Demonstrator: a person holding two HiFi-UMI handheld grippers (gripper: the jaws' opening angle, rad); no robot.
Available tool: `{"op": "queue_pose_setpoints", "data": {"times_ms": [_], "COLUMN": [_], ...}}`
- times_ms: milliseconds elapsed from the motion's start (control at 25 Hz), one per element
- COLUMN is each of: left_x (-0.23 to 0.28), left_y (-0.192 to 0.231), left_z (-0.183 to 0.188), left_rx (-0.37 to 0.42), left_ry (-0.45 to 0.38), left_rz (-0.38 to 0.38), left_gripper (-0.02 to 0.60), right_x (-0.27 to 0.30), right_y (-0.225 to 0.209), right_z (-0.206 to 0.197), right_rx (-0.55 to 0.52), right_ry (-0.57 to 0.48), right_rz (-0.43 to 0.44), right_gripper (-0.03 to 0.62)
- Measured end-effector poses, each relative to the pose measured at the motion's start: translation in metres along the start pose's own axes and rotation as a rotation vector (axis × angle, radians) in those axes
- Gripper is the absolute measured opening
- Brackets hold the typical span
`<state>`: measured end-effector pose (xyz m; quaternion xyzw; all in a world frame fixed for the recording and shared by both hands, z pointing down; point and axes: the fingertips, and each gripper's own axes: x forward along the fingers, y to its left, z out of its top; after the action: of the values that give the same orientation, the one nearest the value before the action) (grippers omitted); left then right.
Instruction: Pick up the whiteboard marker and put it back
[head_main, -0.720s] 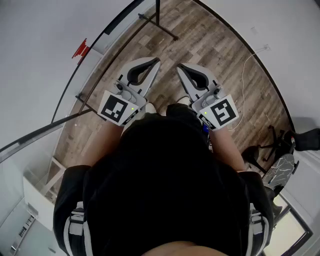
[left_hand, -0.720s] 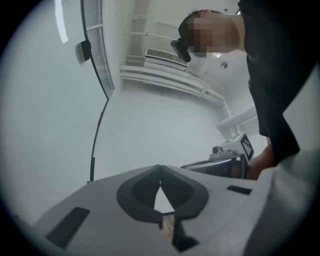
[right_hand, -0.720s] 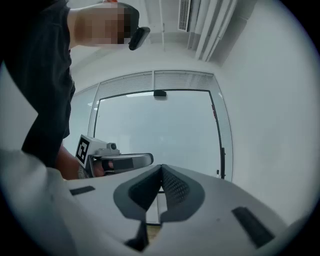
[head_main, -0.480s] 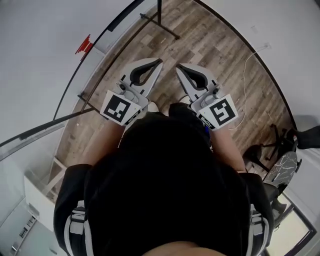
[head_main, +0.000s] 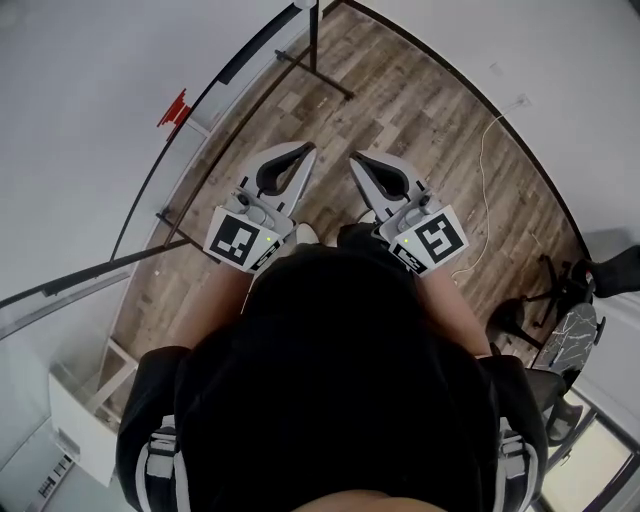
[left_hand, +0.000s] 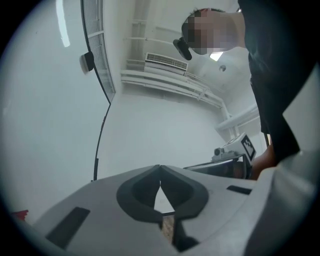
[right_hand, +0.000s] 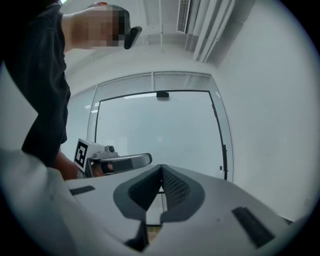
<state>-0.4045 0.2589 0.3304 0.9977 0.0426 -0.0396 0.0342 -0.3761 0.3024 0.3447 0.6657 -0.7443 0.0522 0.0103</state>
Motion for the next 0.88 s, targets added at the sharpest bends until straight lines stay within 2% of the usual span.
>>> {"op": "queue_pose_setpoints", "data": {"times_ms": [440, 880], "left_x": [0.033, 0.124], "left_y": [0.009, 0.019], "left_z": [-0.013, -0.020], "left_rx": [-0.017, 0.003], "left_ry": [0.027, 0.058], "left_rz": [0.020, 0.050], "left_gripper": [0.005, 0.005], "right_x": [0.004, 0.005], "right_y": [-0.043, -0.132], "right_z": [-0.001, 0.010], "right_rx": [0.041, 0.007], "right_ry": [0.008, 0.005], "right_rz": [0.019, 0.085], "right_gripper": [-0.005, -0.005]}}
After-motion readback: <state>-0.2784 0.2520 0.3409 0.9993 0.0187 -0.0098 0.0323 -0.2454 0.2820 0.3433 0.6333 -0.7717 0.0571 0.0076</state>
